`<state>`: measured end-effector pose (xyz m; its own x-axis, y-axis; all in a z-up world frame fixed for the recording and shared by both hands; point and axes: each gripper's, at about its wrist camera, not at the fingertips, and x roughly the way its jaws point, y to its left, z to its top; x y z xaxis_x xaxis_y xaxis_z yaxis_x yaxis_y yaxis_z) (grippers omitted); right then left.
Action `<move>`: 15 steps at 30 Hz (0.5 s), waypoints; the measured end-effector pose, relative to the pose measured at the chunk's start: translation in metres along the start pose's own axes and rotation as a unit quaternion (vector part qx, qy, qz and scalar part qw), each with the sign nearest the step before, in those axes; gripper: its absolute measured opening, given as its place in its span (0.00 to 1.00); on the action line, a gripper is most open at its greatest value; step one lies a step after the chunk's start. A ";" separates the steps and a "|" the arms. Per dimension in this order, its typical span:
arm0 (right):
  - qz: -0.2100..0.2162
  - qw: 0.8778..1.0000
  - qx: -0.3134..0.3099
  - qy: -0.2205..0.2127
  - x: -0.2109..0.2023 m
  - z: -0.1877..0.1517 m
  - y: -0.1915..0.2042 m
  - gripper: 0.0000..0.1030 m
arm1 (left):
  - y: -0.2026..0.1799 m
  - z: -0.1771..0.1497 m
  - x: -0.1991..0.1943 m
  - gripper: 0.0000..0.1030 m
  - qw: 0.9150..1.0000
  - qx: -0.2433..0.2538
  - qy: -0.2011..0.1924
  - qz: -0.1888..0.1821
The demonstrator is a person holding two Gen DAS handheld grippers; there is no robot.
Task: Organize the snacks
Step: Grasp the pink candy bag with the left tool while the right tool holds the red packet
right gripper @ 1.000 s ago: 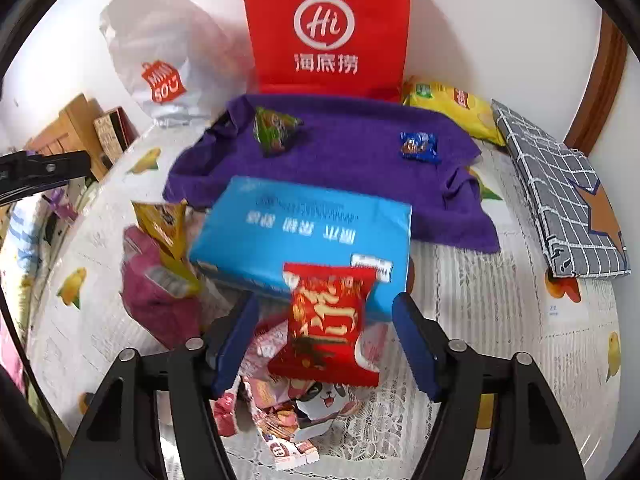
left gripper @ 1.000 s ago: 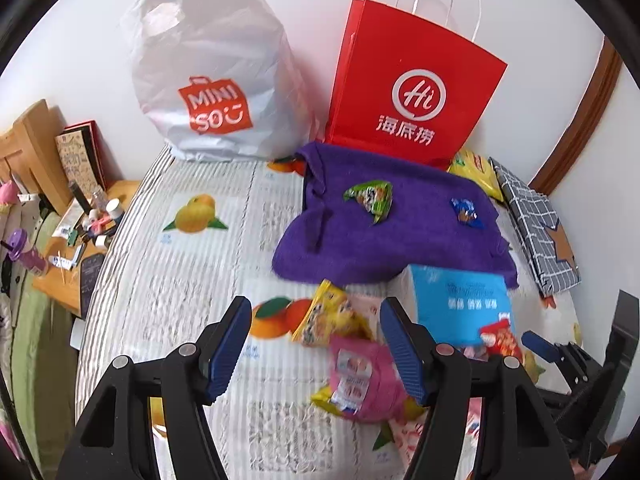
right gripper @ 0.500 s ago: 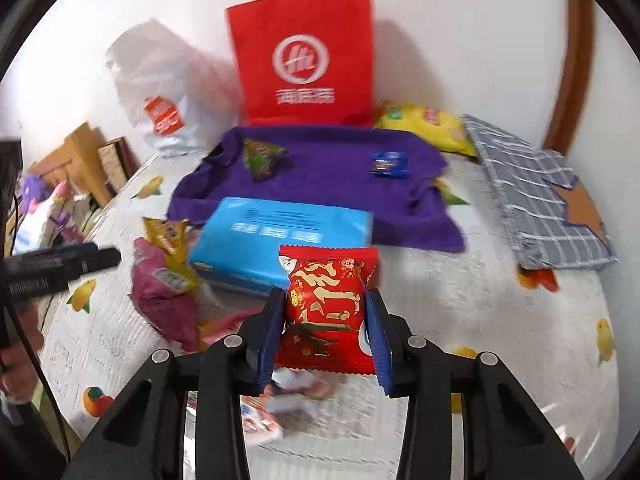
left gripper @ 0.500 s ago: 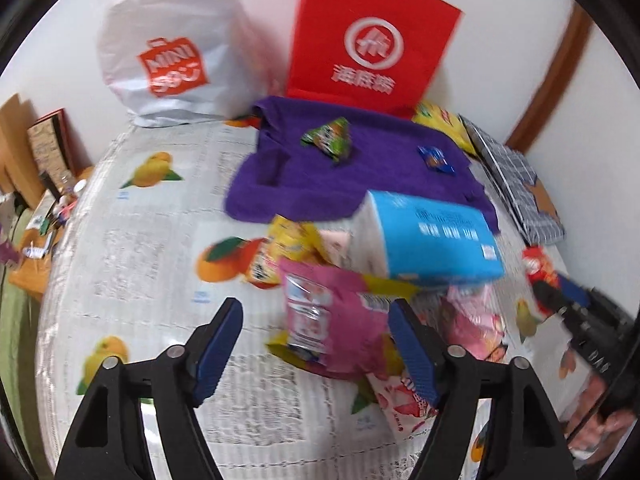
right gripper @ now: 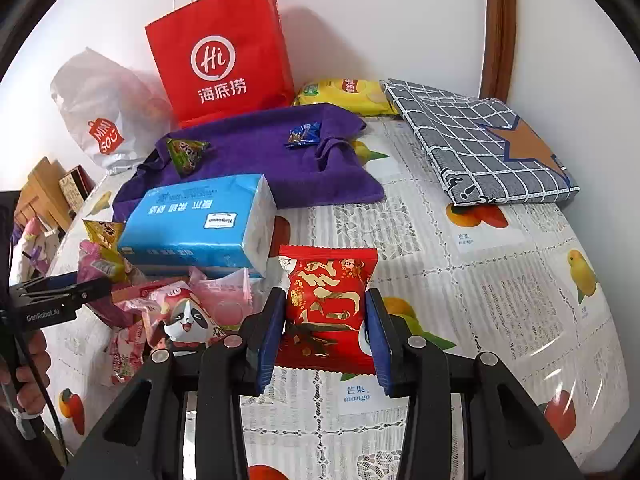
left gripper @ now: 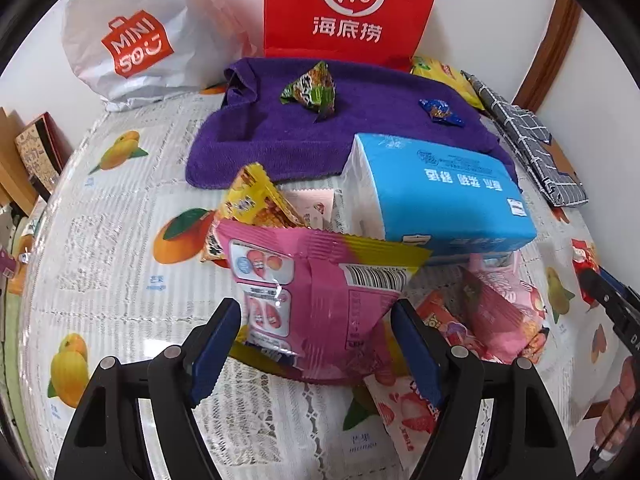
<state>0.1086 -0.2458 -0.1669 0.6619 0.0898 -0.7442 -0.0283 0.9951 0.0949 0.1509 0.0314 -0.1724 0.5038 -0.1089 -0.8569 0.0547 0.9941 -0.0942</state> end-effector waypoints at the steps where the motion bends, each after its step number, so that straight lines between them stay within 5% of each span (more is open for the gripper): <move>1: 0.000 1.000 -0.001 0.000 0.001 -0.001 0.000 0.39 | 0.000 0.000 0.002 0.74 1.000 -0.002 0.003 0.004; 7: 0.006 1.000 -0.011 0.002 0.007 -0.010 0.004 0.39 | 0.011 0.001 0.003 0.60 0.999 -0.033 0.015 -0.007; 15: 0.017 1.000 0.000 0.018 0.034 -0.016 0.002 0.39 | 0.026 -0.004 -0.018 0.58 0.998 -0.055 0.003 -0.010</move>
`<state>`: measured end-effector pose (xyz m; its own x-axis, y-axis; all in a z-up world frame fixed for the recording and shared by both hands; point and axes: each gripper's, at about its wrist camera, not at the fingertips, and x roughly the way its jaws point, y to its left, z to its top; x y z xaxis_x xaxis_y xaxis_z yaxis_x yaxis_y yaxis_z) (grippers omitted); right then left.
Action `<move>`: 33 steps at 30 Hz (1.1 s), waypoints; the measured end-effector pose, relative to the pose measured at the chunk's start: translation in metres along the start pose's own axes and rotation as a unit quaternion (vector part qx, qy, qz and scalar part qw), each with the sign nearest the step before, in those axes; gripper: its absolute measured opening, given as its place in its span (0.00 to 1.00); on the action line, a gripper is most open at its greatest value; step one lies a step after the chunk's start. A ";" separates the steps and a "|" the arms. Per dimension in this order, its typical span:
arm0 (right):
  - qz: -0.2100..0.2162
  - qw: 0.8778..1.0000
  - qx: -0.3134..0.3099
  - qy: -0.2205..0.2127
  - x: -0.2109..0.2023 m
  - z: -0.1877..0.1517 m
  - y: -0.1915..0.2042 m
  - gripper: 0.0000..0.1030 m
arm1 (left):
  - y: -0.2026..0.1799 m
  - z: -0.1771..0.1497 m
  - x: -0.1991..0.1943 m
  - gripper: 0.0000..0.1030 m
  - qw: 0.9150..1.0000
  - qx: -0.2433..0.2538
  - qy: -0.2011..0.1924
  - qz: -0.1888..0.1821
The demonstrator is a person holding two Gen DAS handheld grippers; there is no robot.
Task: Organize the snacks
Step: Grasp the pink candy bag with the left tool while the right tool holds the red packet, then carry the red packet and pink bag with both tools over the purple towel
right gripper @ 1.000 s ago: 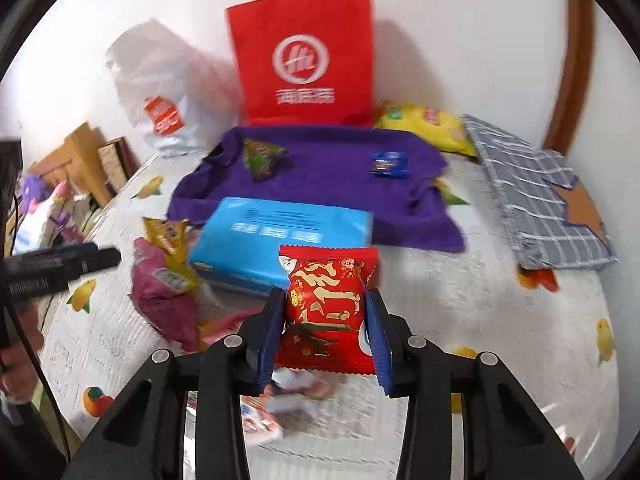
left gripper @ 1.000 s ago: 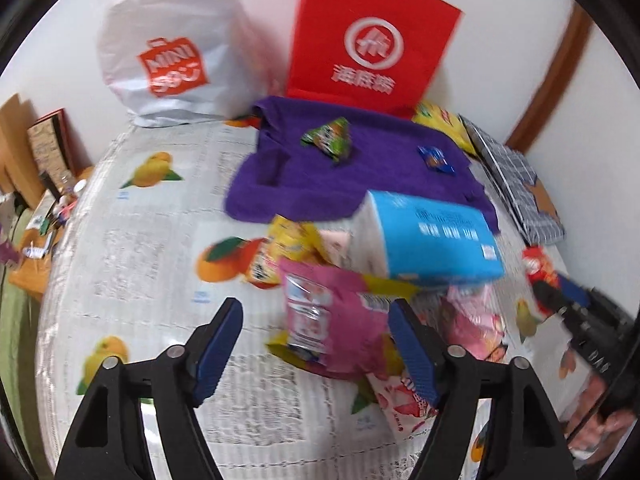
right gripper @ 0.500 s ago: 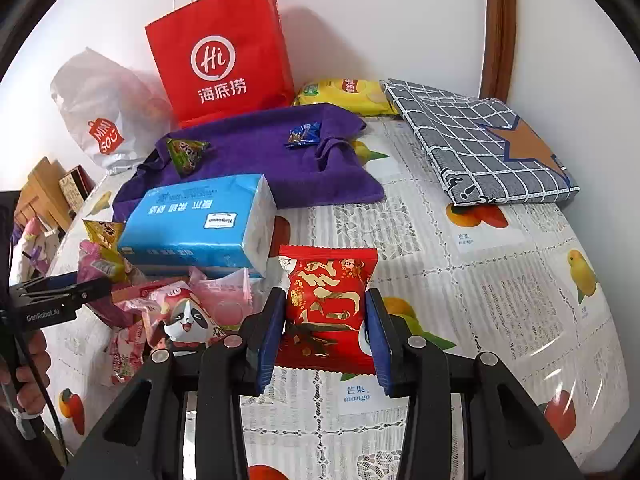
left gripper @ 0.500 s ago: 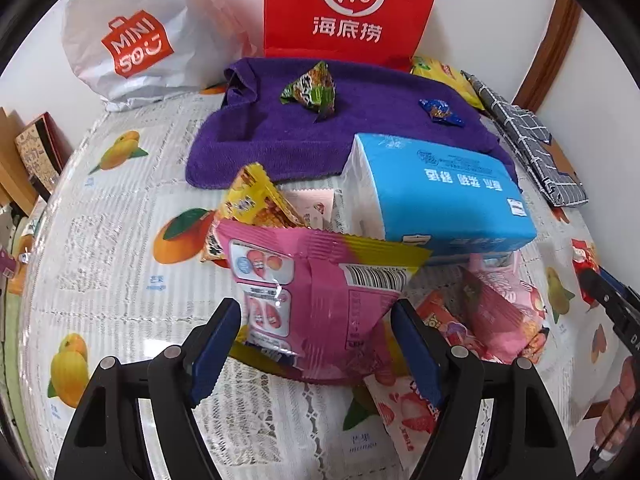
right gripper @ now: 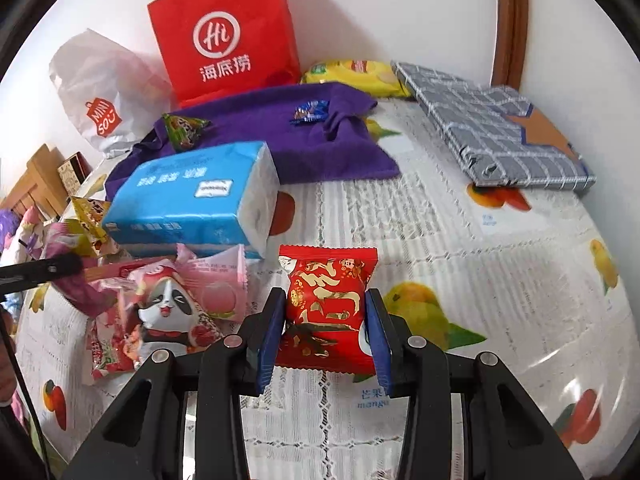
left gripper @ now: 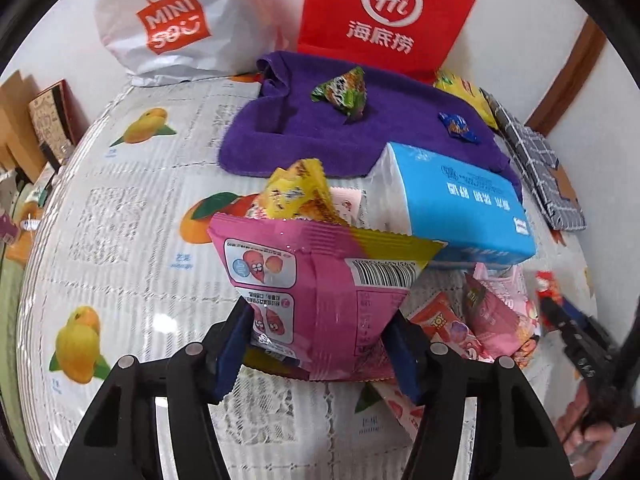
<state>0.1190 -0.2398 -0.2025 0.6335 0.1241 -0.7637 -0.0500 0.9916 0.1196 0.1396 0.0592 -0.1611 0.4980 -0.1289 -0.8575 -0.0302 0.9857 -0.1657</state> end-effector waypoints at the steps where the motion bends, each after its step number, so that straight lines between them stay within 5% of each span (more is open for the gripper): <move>1: 0.002 1.000 0.001 0.003 0.003 -0.002 0.000 0.39 | 0.001 -0.001 -0.002 0.58 1.000 -0.002 -0.002 0.001; 21: 0.020 1.000 0.002 -0.011 0.010 -0.020 -0.005 0.39 | 0.001 -0.011 -0.039 0.58 0.999 0.013 -0.041 -0.015; 33: 0.001 0.999 -0.012 -0.043 -0.033 0.024 0.002 0.39 | -0.004 0.014 -0.051 0.58 0.997 0.008 -0.061 -0.036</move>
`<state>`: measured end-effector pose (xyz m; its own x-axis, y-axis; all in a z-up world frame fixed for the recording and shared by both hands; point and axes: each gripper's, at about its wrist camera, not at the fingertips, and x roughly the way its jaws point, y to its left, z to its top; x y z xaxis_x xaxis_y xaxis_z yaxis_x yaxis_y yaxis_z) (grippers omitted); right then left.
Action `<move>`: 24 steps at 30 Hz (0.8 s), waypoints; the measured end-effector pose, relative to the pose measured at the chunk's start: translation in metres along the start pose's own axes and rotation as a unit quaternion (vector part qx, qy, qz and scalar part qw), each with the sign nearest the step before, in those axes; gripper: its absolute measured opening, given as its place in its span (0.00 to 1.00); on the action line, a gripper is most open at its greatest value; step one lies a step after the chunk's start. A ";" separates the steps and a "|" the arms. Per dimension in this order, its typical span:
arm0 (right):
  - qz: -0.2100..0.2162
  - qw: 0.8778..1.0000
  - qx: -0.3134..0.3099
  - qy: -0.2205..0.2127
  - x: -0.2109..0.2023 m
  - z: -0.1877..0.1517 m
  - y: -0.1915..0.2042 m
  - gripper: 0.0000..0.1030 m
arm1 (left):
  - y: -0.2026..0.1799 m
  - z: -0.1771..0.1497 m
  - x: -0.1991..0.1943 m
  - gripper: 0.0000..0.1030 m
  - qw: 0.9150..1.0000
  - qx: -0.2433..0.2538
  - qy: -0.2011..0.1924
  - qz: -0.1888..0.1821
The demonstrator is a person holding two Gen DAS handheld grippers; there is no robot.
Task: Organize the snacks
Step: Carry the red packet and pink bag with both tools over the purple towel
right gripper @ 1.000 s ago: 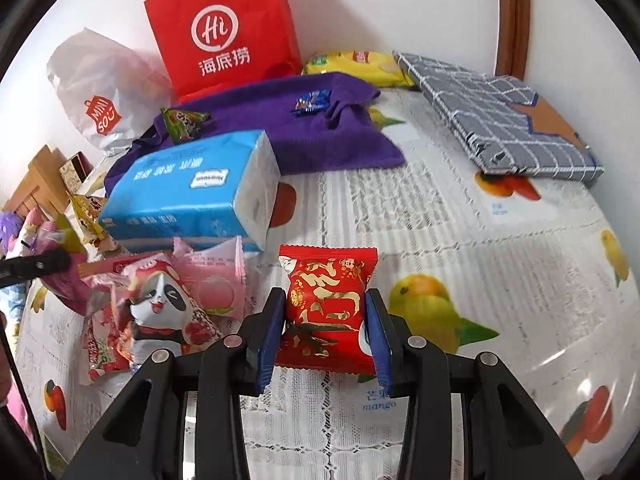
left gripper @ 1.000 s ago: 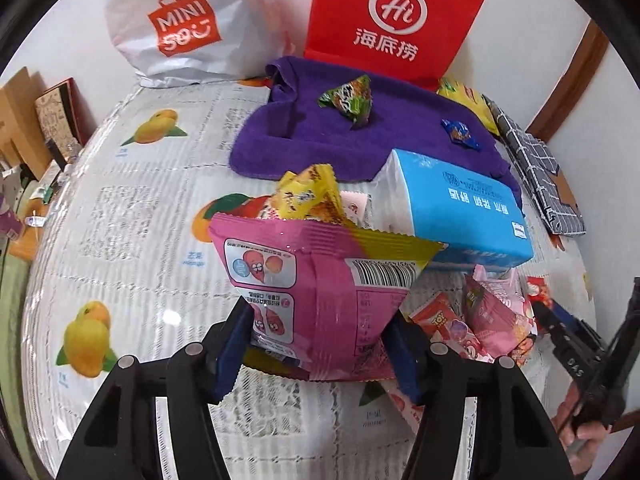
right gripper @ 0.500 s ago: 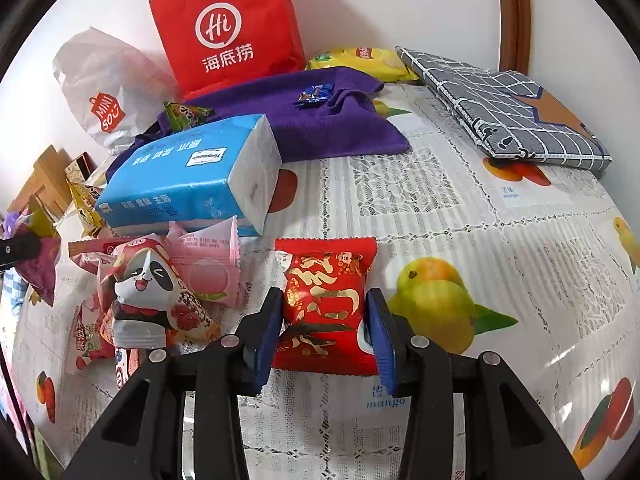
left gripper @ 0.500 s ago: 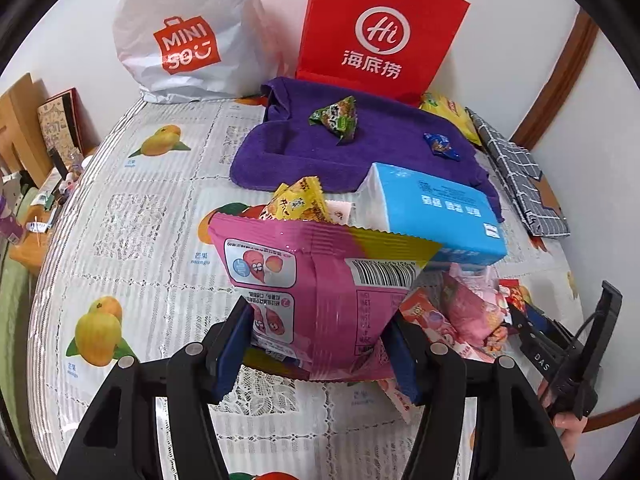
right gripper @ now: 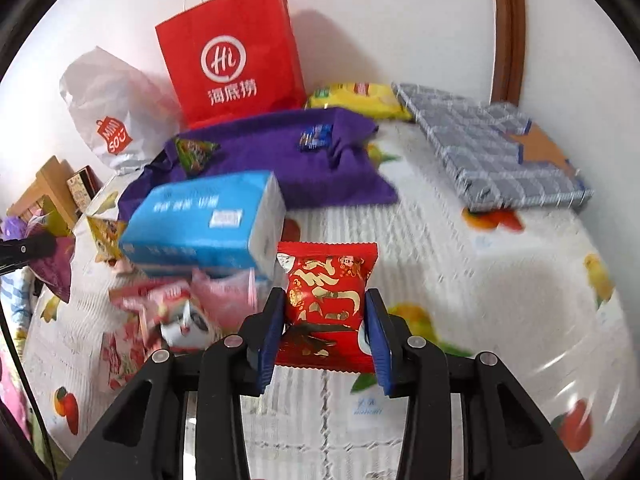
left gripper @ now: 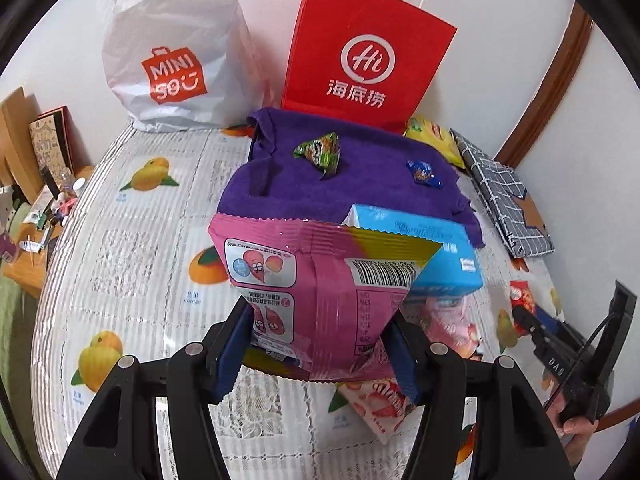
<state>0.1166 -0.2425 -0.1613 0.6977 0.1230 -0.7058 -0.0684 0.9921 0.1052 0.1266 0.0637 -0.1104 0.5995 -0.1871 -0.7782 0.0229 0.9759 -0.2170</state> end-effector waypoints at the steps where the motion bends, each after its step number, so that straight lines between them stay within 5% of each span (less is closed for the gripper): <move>1: 0.002 1.000 -0.002 -0.005 -0.002 0.007 0.001 0.39 | -0.001 0.002 -0.001 0.58 1.000 0.001 -0.002 0.000; 24: 0.041 0.996 -0.028 -0.068 0.035 0.179 0.049 0.39 | -0.012 0.134 0.024 0.58 0.999 0.008 -0.041 0.010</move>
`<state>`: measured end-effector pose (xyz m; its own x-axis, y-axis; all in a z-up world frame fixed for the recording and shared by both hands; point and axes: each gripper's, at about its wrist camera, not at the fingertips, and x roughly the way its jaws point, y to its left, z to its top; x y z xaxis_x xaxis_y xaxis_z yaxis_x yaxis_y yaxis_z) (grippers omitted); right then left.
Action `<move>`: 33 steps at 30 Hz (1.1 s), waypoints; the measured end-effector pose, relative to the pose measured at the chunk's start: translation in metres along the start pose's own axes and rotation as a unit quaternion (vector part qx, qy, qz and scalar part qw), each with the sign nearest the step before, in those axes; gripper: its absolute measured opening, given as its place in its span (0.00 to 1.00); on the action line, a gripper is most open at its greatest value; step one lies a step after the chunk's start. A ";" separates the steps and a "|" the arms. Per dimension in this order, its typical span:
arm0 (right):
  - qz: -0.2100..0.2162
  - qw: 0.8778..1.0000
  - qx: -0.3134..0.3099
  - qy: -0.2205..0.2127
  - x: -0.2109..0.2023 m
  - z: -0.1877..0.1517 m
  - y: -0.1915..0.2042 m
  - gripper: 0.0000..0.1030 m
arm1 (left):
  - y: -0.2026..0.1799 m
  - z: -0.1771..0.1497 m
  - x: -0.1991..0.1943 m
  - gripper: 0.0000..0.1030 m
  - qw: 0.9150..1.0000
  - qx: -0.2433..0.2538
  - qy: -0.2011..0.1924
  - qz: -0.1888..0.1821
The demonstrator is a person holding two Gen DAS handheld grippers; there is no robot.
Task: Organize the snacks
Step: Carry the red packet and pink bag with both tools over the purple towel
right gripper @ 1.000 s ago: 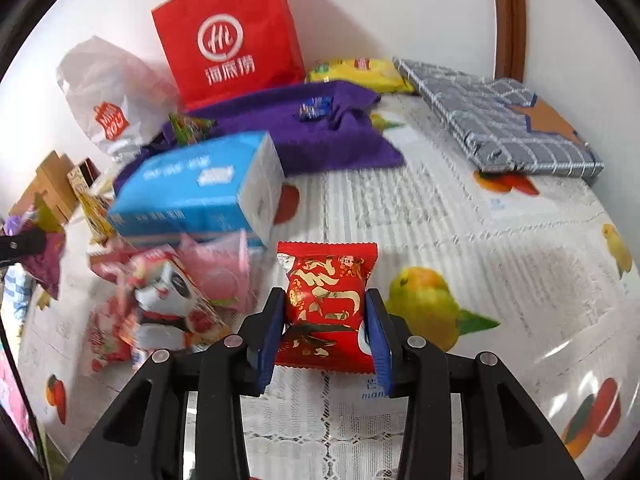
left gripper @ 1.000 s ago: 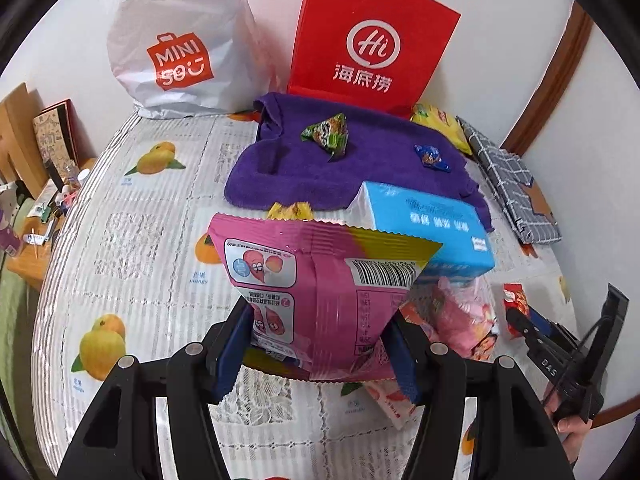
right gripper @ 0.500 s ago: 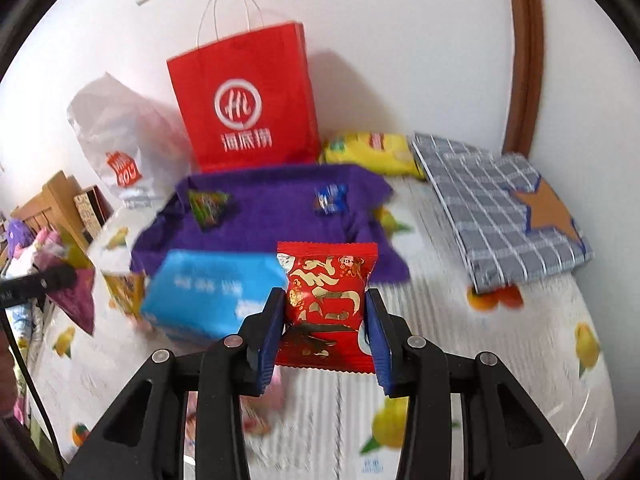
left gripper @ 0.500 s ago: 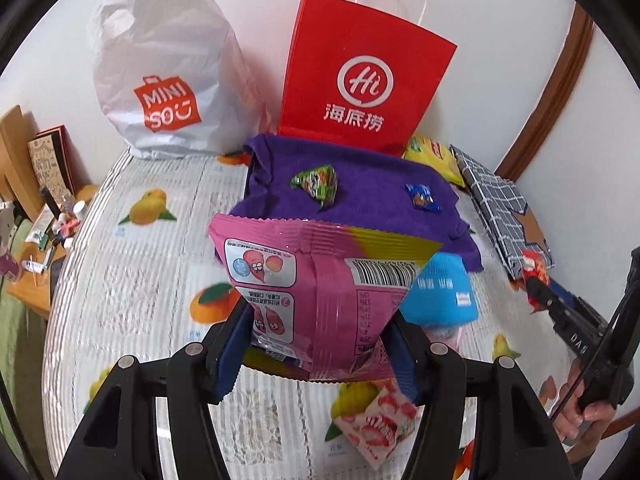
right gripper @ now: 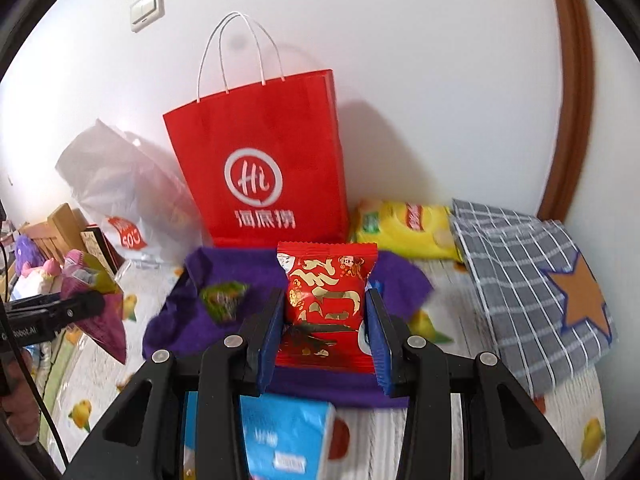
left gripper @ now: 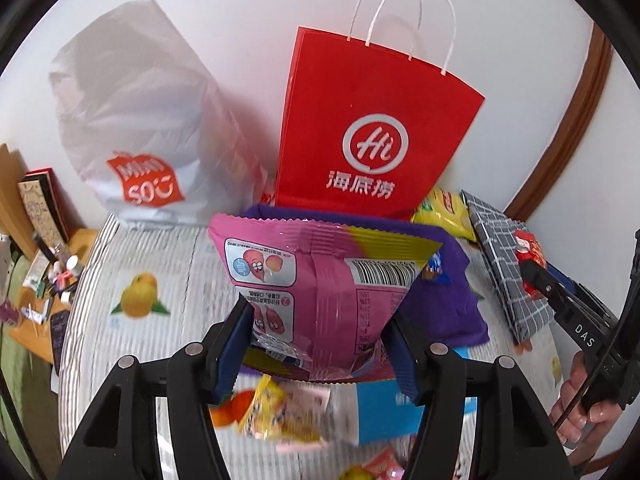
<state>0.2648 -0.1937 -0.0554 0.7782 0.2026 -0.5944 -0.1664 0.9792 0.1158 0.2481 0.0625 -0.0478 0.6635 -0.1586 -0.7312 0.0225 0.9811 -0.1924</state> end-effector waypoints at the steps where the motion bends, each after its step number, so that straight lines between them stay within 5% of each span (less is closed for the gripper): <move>1: 0.001 1.000 -0.003 -0.001 0.004 0.004 0.002 0.39 | 0.000 0.005 0.004 0.58 1.000 0.001 -0.001 0.001; 9: 0.007 1.000 0.000 0.014 0.048 0.023 -0.006 0.39 | -0.004 0.037 0.038 0.58 1.000 0.010 0.000 -0.006; 14: 0.001 0.999 -0.010 0.033 0.070 0.018 -0.013 0.39 | 0.006 0.035 0.067 0.58 0.999 0.010 0.021 0.027; 20: 0.000 0.998 -0.016 0.053 0.088 0.010 -0.024 0.39 | 0.020 0.032 0.081 0.58 0.999 -0.008 0.045 0.003; 33: 0.012 0.998 -0.020 0.066 0.097 0.007 -0.029 0.39 | 0.029 0.033 0.090 0.58 0.999 -0.012 0.050 0.015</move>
<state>0.3493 -0.2019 -0.1114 0.6880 0.2206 -0.6913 -0.2107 0.9724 0.1006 0.3331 0.0803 -0.0978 0.5849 -0.1406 -0.7988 -0.0148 0.9829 -0.1838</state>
